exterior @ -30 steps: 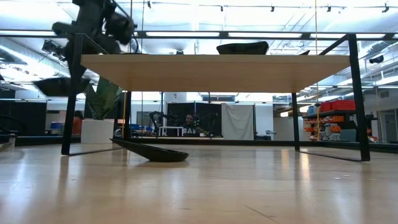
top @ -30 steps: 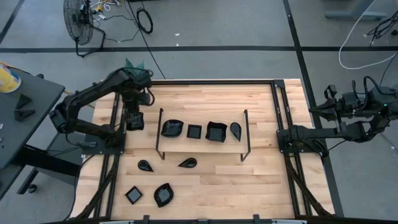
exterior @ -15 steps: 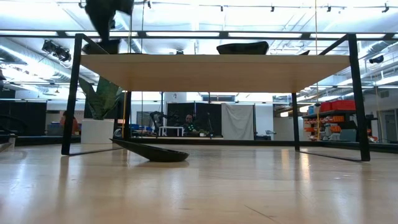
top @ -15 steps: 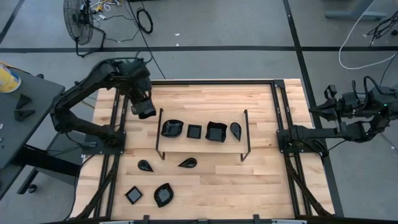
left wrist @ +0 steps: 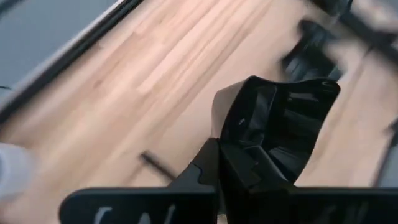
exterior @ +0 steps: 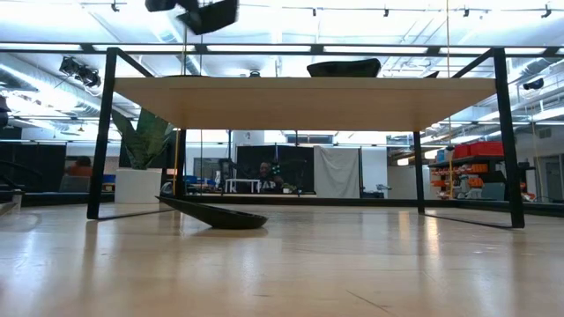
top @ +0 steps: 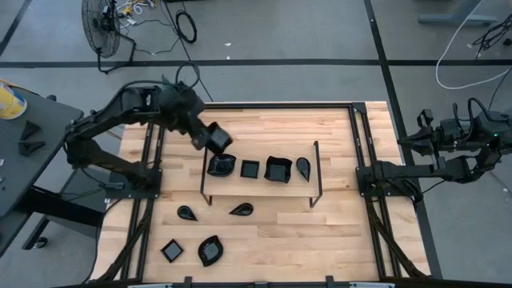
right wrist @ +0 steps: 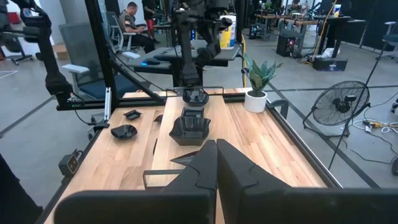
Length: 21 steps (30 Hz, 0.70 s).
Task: Pick & Place Mini shaped plates
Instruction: Stack the distorted square plate on top of the distorted square plate on the shelf
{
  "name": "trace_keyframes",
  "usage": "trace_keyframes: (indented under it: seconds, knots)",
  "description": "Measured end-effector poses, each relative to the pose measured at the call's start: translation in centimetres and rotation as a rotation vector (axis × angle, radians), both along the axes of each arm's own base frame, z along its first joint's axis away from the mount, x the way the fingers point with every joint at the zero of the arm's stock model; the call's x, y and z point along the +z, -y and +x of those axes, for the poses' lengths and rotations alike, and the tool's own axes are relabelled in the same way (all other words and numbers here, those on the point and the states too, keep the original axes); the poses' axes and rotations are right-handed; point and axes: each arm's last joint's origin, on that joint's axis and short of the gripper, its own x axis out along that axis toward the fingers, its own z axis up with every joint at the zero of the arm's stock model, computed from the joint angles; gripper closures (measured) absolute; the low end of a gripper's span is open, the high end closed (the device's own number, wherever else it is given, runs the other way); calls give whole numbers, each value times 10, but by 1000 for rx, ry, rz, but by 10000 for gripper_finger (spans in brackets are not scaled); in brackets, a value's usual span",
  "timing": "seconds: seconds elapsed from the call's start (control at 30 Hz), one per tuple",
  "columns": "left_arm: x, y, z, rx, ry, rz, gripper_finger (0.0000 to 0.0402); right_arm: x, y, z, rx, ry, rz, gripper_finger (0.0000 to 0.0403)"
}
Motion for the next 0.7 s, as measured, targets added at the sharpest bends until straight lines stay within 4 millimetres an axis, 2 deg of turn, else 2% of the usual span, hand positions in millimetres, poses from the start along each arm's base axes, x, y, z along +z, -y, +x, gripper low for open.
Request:
trace_keyframes:
  seconds: [0.37, 0.7]
  knots:
    - [-6, 17, 46, 255, 198, -246, 400, 0, 0, 0, 0, 0, 0, 396]
    - [-15, 33, 93, 354, 366, -391, 400, 0, 0, 0, 0, 0, 0, 396]
